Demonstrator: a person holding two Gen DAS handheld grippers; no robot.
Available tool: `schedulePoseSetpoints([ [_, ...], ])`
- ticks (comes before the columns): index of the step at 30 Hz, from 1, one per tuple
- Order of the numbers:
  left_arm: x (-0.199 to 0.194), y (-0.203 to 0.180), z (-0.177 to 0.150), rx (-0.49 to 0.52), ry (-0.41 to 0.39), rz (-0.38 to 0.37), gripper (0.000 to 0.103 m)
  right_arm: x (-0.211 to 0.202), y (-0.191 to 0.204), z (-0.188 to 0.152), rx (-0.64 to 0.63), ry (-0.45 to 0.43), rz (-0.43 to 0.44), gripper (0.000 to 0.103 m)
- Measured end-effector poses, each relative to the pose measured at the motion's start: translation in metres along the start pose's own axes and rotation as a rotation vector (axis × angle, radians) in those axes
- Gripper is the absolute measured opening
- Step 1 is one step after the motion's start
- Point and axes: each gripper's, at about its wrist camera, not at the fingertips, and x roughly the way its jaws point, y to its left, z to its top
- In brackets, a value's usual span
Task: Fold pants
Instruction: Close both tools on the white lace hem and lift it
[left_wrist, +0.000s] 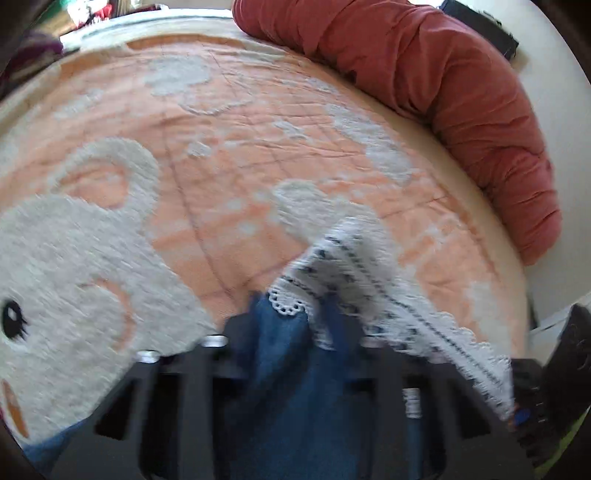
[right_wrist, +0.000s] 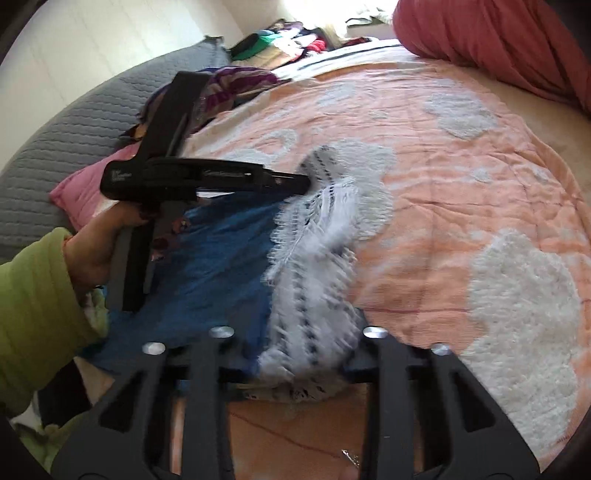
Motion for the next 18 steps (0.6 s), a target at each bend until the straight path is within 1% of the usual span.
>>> schedulePoseSetpoints([
  [1,0.0,-0.002,-0.001,-0.004,0.001,0.009,0.026,0.0,0.004,0.001,-0.023,0.0,-0.002,0.021],
  [4,-0.004,-0.003,-0.004,-0.013,-0.014,0.008,0.02,-0.002,0.007,0.003,-0.027,-0.006,0.011,0.015],
  [6,-0.014,0.0,-0.006,-0.03,-0.052,-0.011,0.016,-0.008,0.012,0.005,-0.041,-0.02,0.019,0.014],
  [9,-0.036,0.0,-0.01,-0.036,-0.119,-0.044,0.016,-0.016,0.027,0.009,-0.081,-0.039,0.04,0.013],
  [11,-0.054,0.003,-0.013,-0.046,-0.163,-0.074,0.016,-0.023,0.048,0.015,-0.137,-0.061,0.069,0.013],
  [12,-0.064,0.005,-0.015,-0.051,-0.182,-0.079,0.016,-0.023,0.048,0.015,-0.137,-0.061,0.069,0.013],
  [16,-0.103,0.019,-0.027,-0.089,-0.251,-0.085,0.016,-0.028,0.082,0.022,-0.213,-0.084,0.119,0.013],
  [18,-0.118,0.028,-0.036,-0.124,-0.276,-0.072,0.016,-0.026,0.102,0.023,-0.256,-0.081,0.146,0.013],
])
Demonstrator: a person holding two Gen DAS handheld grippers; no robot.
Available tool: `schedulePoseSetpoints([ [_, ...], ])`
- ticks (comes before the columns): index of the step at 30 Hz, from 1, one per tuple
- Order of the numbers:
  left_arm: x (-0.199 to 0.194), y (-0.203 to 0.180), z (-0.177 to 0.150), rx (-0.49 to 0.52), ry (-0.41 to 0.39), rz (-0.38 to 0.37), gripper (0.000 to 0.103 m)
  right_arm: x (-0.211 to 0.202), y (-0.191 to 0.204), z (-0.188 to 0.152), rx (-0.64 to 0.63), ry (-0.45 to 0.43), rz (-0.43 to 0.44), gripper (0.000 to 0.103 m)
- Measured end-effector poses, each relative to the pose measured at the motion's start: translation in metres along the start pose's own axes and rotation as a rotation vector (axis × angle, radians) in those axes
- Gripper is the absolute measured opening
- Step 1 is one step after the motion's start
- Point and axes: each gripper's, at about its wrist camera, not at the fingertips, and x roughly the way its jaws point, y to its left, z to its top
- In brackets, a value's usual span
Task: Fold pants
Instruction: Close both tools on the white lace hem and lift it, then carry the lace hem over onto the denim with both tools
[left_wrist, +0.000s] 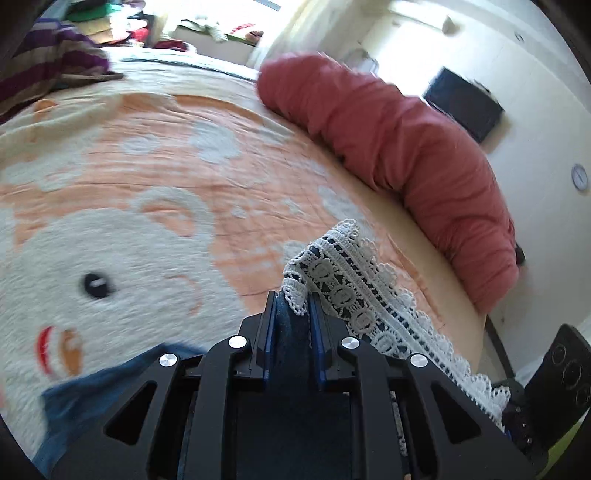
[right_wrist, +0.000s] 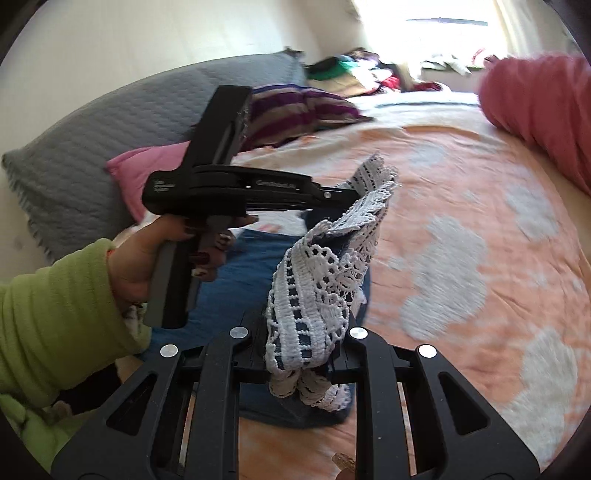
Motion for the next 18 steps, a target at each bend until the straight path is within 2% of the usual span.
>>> schedulePoseSetpoints([
  [4,-0.038,0.027,-0.014,-0.106,-0.069,0.019,0.016,0.022,0.035,0.004,-0.067,0.035,0.068,0.013],
  [7,-0.055,0.05,-0.03,-0.166,-0.078,0.101,0.016,0.048,0.06,-0.002,-0.124,0.086,0.089,0.013],
  [8,-0.065,0.06,-0.037,-0.198,-0.091,0.132,0.016,0.066,0.076,-0.01,-0.155,0.135,0.087,0.013],
  [10,-0.086,0.076,-0.049,-0.27,-0.133,0.135,0.016,0.072,0.083,-0.014,-0.173,0.151,0.085,0.013],
  [11,-0.101,0.086,-0.057,-0.317,-0.168,0.127,0.019,0.08,0.094,-0.02,-0.21,0.172,0.071,0.013],
  [14,-0.132,0.101,-0.076,-0.38,-0.225,0.126,0.042,0.09,0.117,-0.032,-0.302,0.2,0.041,0.013],
  [18,-0.15,0.119,-0.103,-0.466,-0.235,0.11,0.05,0.099,0.148,-0.048,-0.455,0.221,-0.015,0.016],
])
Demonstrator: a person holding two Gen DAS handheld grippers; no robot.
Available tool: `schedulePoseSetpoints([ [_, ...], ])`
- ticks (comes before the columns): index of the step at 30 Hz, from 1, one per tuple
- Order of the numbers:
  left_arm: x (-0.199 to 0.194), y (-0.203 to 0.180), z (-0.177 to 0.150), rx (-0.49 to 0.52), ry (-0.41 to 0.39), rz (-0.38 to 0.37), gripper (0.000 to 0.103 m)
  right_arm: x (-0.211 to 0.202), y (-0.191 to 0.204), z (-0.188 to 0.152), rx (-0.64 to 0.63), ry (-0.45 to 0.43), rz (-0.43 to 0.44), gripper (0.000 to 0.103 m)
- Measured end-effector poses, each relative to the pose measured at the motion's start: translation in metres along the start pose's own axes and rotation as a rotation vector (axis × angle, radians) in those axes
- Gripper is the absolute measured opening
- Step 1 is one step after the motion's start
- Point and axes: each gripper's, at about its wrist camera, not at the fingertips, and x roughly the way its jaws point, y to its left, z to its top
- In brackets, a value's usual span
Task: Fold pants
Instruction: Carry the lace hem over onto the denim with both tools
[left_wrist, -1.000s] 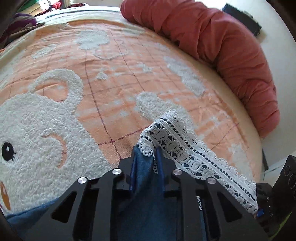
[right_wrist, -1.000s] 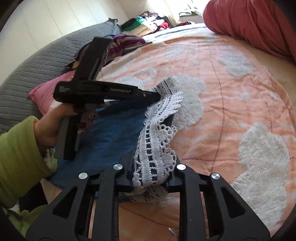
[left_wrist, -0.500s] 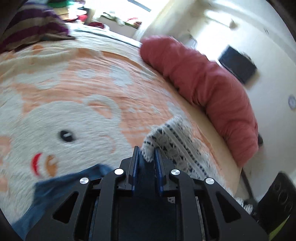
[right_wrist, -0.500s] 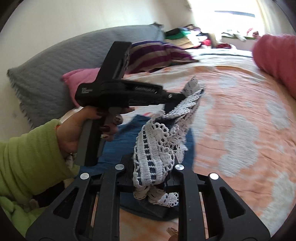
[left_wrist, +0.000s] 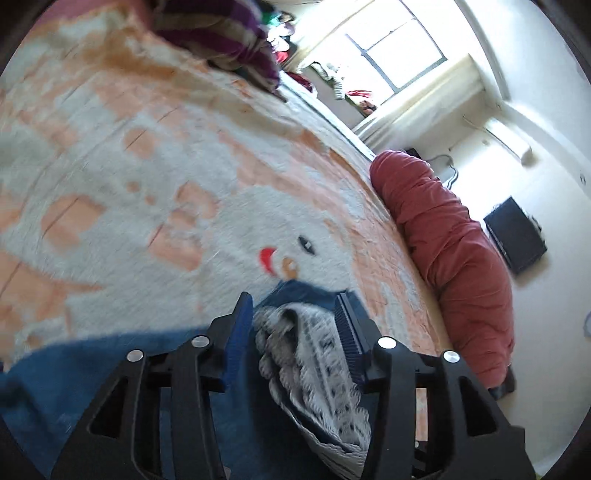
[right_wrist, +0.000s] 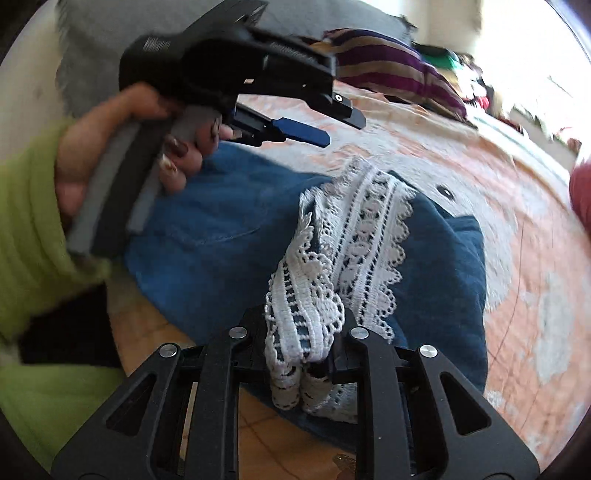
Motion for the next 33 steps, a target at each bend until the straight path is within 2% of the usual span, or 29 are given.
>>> schedulePoseSetpoints([
  [2,0.002,0.012,-0.006,-0.048,0.033,-0.013,0.053,-0.002,0.012,0.002,-0.056,-0.012,-0.014,0.023],
  [3,0.004,0.017,-0.011,-0.067,0.053,-0.006,0.054,-0.006,0.015,0.002,-0.067,-0.027,-0.002,0.023],
  [4,0.007,0.019,-0.014,-0.073,0.065,-0.002,0.054,-0.014,0.017,0.003,-0.066,-0.056,0.034,0.027],
  [5,0.01,0.018,-0.018,-0.068,0.081,-0.004,0.054,-0.019,0.017,0.003,-0.063,-0.07,0.047,0.035],
  [8,0.015,0.011,-0.021,-0.051,0.096,-0.008,0.056,-0.047,0.009,0.001,-0.047,-0.129,0.051,0.043],
  [9,0.018,0.007,-0.021,-0.045,0.101,-0.013,0.06,-0.052,0.006,-0.001,-0.044,-0.132,0.043,0.043],
  [14,0.031,-0.003,-0.025,-0.003,0.138,0.006,0.062,-0.059,0.0,-0.021,-0.069,-0.069,-0.005,0.043],
  [17,0.044,-0.014,-0.028,0.026,0.157,0.037,0.064,-0.052,0.007,-0.026,-0.115,-0.033,0.011,0.043],
  [18,0.047,-0.017,-0.028,0.035,0.16,0.043,0.064,-0.05,0.011,-0.026,-0.141,-0.028,0.006,0.043],
  [19,0.052,-0.021,-0.029,0.044,0.168,0.046,0.064,-0.047,0.013,-0.025,-0.155,-0.025,-0.001,0.034],
  [20,0.055,-0.022,-0.029,0.049,0.173,0.056,0.064,-0.041,0.014,-0.022,-0.165,-0.009,-0.015,0.015],
  [21,0.057,-0.024,-0.03,0.057,0.176,0.068,0.064,-0.036,0.015,-0.019,-0.158,0.013,0.013,0.006],
  [22,0.059,-0.025,-0.03,0.062,0.178,0.073,0.064,-0.036,0.015,-0.019,-0.158,0.013,0.013,0.004],
  [28,0.063,-0.022,-0.027,0.045,0.175,0.061,0.064,-0.045,0.018,0.008,-0.063,-0.067,0.157,0.004],
  [30,0.061,-0.02,-0.027,0.044,0.175,0.059,0.063,-0.035,0.027,0.01,-0.083,-0.044,0.153,0.005],
  [33,0.06,-0.018,-0.027,0.05,0.178,0.06,0.063,-0.022,0.036,0.005,-0.102,0.01,0.149,0.014],
])
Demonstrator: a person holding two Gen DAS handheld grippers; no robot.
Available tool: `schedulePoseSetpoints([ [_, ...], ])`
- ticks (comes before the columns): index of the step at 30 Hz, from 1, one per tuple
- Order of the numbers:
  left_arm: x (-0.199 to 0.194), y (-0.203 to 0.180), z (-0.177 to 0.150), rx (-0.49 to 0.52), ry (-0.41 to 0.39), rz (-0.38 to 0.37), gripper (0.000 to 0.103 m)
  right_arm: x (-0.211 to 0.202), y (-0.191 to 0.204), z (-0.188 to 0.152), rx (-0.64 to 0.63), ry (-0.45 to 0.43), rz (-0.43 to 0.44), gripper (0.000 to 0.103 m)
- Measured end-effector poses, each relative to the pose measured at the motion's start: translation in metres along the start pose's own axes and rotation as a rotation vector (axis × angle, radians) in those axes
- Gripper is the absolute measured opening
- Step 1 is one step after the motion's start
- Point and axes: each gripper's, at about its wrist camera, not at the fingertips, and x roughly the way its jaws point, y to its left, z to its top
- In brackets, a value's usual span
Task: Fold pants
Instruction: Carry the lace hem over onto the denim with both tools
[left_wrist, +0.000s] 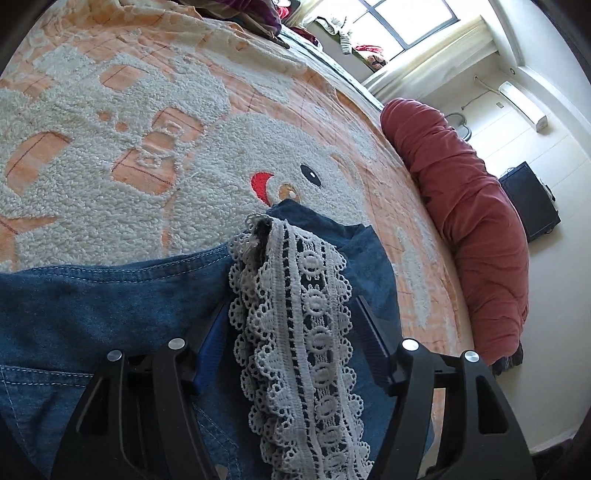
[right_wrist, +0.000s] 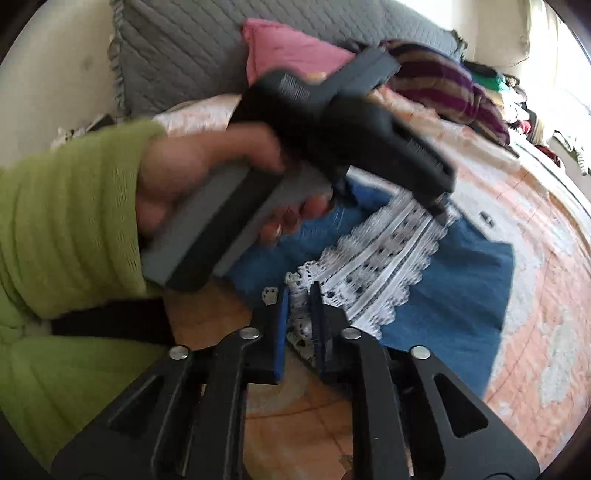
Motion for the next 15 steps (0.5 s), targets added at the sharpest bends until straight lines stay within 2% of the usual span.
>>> schedulePoseSetpoints([
  [2,0.001,0.001,0.001,0.006,0.003,0.007,0.062,-0.006,0.001,-0.003,0.007,-0.025,0.024,0.031],
  [4,0.003,0.0,0.003,0.012,0.002,0.022,0.055,-0.011,0.003,-0.004,0.001,-0.043,0.021,0.034],
  [6,0.007,-0.001,0.007,0.008,0.002,0.047,0.041,-0.006,0.01,-0.008,-0.043,-0.016,-0.032,0.035],
  [7,0.008,-0.001,0.009,0.002,0.001,0.05,0.036,-0.006,0.01,-0.008,-0.043,-0.016,-0.032,0.035],
  [8,0.008,-0.001,0.011,-0.004,-0.001,0.058,0.025,0.0,0.011,-0.009,-0.052,0.007,-0.063,0.035],
  [9,0.008,-0.001,0.013,-0.008,-0.005,0.065,0.019,0.005,0.01,-0.01,-0.053,0.022,-0.081,0.03],
  [10,0.007,-0.001,0.014,-0.012,-0.009,0.061,0.017,0.008,0.01,-0.01,-0.048,0.026,-0.083,0.015],
  [13,-0.015,-0.005,0.017,-0.009,-0.079,0.015,0.015,0.002,-0.001,-0.009,0.026,0.003,-0.044,0.014],
  [15,-0.027,-0.007,0.017,0.007,-0.117,0.022,0.015,-0.005,-0.001,-0.007,0.012,-0.028,-0.037,0.013],
])
